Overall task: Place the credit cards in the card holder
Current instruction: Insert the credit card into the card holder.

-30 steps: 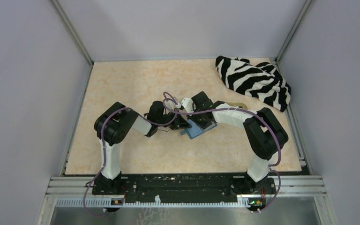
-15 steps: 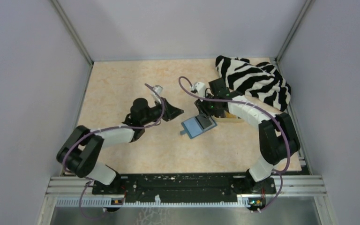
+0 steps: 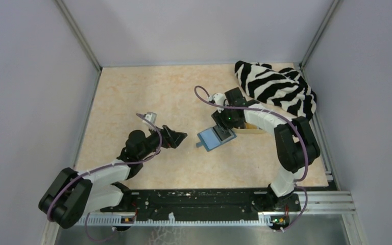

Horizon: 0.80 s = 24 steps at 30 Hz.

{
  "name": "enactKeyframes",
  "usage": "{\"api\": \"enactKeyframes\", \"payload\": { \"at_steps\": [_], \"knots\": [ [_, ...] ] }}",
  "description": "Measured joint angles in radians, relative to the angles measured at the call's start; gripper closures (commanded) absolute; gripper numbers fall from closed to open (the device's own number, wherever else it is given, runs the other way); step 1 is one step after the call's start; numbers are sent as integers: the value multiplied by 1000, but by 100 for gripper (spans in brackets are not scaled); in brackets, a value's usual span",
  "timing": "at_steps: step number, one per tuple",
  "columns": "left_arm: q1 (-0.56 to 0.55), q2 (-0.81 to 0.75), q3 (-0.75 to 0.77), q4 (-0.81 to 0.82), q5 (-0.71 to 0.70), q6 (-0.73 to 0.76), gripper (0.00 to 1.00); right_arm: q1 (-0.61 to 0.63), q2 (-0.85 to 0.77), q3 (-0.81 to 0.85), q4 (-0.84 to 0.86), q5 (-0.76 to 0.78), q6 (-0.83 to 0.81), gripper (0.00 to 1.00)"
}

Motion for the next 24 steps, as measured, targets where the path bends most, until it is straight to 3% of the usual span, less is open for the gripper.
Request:
{"api": "enactKeyframes", "payload": {
  "at_steps": [6,11,18,24],
  "knots": [
    [0,99,-14,4,137,-98,21,2,32,3,-1,11,14,51],
    [-25,171,-12,-31,202,-172,23,1,53,20,-16,0,26,61],
    [-218,167,106,-288,13,-233,25,10,57,21,-39,-74,56,63],
    [-254,157,139,-471,-177,-314,34,42,58,32,-56,-194,90,61]
  ]
}}
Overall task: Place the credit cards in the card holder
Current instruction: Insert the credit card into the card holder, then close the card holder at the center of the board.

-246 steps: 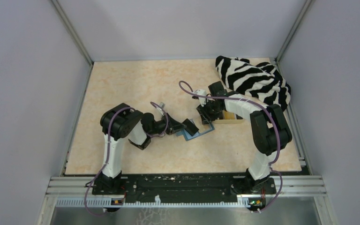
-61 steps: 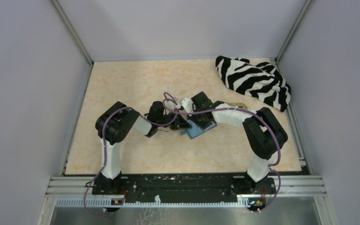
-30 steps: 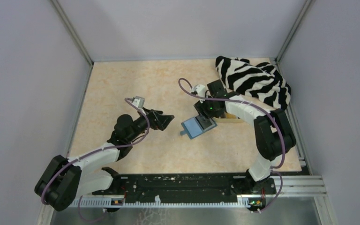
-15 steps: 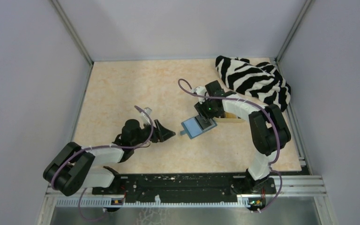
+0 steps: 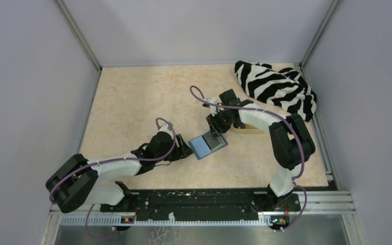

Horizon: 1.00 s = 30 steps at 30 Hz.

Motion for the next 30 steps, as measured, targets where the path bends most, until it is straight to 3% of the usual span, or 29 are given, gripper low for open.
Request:
{"api": "enactKeyframes", "payload": {
  "at_steps": [7,14,23,30],
  "knots": [
    [-2,0,74,-188,-117,-12,46,-6,-15,1,-14,-82,-3,56],
    [-2,34,97,-220,-102,-15,51,-71,-47,1,-14,-89,-14,56],
    [-2,96,102,-209,-47,-28,97,-91,-45,1,0,11,-13,60],
    [-4,73,134,-205,-34,-5,100,-92,-28,1,-5,109,-49,77]
  ]
}}
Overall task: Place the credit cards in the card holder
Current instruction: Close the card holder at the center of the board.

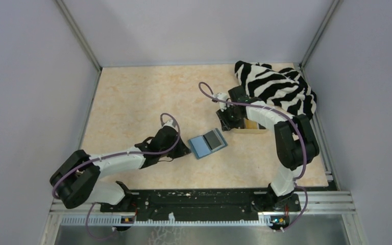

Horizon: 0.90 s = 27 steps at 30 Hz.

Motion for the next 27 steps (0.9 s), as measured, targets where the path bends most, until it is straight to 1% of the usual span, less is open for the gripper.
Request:
{"api": "enactKeyframes", "payload": {
  "at_steps": [5,10,18,23,27],
  "knots": [
    [0,-62,72,-23,-19,43,100,10,39,5,-26,35,-24,82],
    [0,-50,178,-19,-4,101,100,34,100,20,-43,24,-23,85],
    [0,134,350,12,119,156,100,38,121,32,-61,-113,34,85],
    [0,234,384,40,180,161,100,37,130,32,-61,-182,72,84],
    [0,311,393,75,229,160,100,14,130,32,-56,-187,91,82]
  ]
}}
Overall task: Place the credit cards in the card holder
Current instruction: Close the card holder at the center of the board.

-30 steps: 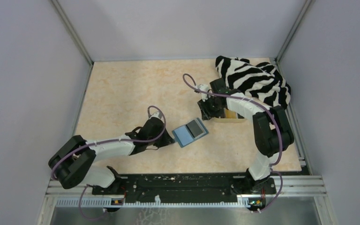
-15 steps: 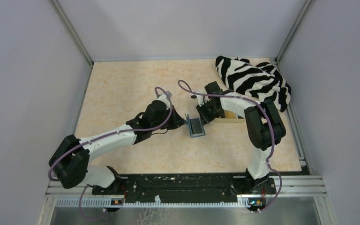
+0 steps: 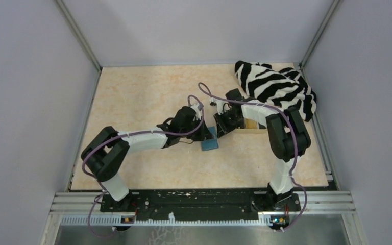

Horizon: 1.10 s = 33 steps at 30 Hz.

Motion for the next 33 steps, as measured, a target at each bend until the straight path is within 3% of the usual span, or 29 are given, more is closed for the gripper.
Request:
{"api": "enactKeyframes", "payload": {
  "at_steps": [3,4,7,10,16,24,33],
  "knots": [
    [0,66,15,25,31,-1,100,-38,-8,0,8,9,6,80],
    [0,93,27,33,40,-1,95,-51,-14,0,12,11,8,80],
    [0,167,60,60,74,-4,69,-93,-58,-1,26,6,9,79],
    [2,208,65,97,117,-11,54,-125,-109,-1,49,-32,9,78],
    [11,197,48,161,180,-9,35,-134,-143,-29,118,-182,36,78],
    [16,126,2,208,276,13,32,-125,-61,-48,148,-310,95,78],
    [45,-14,-92,244,332,43,35,-90,-35,-48,147,-268,101,79]
  ]
}}
